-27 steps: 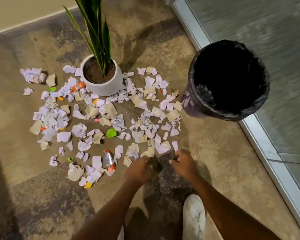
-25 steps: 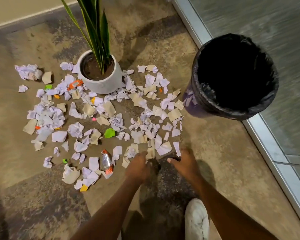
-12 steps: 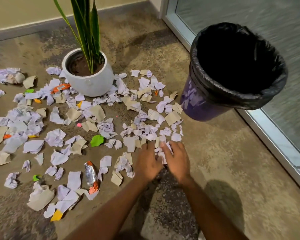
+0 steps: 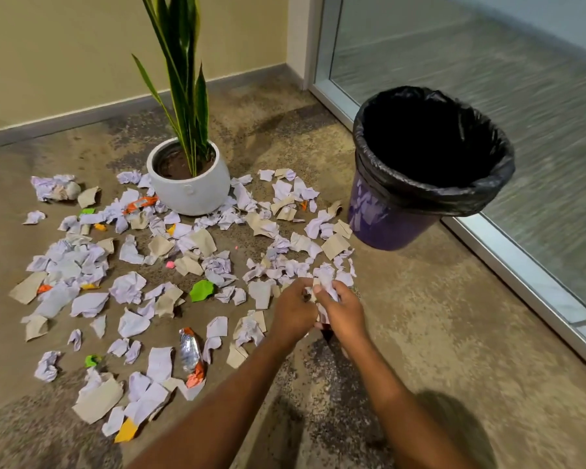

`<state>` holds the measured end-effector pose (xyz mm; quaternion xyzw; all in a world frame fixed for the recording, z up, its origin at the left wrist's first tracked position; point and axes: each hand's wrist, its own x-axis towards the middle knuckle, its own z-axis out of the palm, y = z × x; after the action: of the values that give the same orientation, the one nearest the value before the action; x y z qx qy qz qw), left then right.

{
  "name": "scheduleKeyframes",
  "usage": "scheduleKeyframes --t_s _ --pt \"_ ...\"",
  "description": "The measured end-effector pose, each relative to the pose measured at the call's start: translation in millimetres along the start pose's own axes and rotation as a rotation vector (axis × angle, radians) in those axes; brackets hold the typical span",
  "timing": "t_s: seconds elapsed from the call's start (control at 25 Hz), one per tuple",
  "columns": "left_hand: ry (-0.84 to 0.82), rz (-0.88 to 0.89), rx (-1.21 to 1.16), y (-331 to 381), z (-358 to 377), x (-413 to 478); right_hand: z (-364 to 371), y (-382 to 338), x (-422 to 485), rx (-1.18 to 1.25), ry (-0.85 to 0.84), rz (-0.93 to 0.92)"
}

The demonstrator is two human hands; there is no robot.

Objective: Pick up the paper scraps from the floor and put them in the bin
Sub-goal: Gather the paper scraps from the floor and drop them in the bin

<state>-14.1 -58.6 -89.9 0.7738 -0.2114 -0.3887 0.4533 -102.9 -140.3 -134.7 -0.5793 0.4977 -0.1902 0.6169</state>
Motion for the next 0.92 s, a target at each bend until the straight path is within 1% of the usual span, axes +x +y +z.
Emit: scheduleKeyframes --t_s 0.08,0.2,0.32,0.4,0.48,0.68,0.76,0.8,0.92 --pt "-0.008 0.016 -0.042 15 -3 -2 -5 -11 -1 0.082 0.024 0.000" --pt "0.012 0.069 -0.069 44 -7 0 -13 -36 3 0.169 0.039 -0.073" --pt "0.047 0.132 -0.149 76 -12 3 -20 -72 8 0.209 0.054 -0.130" --pt "0.063 0.185 -0.204 102 -15 1 -27 -103 10 0.223 0.085 -0.189" --pt "0.062 0.283 -0.248 133 -15 0 -37 -139 12 0.266 0.096 -0.257" --pt "0.078 0.443 -0.295 215 1 17 -78 -229 21 0.427 0.063 -0.418" --pt "0.021 0.489 -0.295 242 10 24 -100 -257 34 0.471 0.063 -0.392" --pt "-0.018 0.493 -0.293 252 13 26 -109 -268 41 0.492 0.066 -0.344" --pt "-0.109 0.448 -0.293 270 17 32 -133 -293 47 0.641 0.007 -0.125"
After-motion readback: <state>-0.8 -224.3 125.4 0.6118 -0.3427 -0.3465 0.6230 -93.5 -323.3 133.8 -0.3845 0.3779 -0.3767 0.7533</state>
